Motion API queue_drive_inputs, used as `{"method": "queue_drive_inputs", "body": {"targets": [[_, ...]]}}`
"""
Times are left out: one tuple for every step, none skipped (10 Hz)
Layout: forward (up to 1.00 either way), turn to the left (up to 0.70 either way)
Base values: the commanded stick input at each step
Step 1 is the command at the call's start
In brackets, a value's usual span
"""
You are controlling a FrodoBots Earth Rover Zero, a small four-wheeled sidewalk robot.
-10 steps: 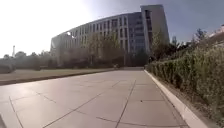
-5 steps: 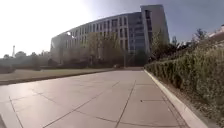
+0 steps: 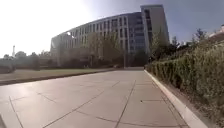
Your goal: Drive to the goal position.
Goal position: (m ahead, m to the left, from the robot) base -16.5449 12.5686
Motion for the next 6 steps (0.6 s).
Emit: {"method": "queue_drive_inputs", "body": {"targets": [[0.04, 0.0], [0.04, 0.0], [0.04, 0.0], [0.04, 0.0], [0.04, 0.0], [0.04, 0.0]]}}
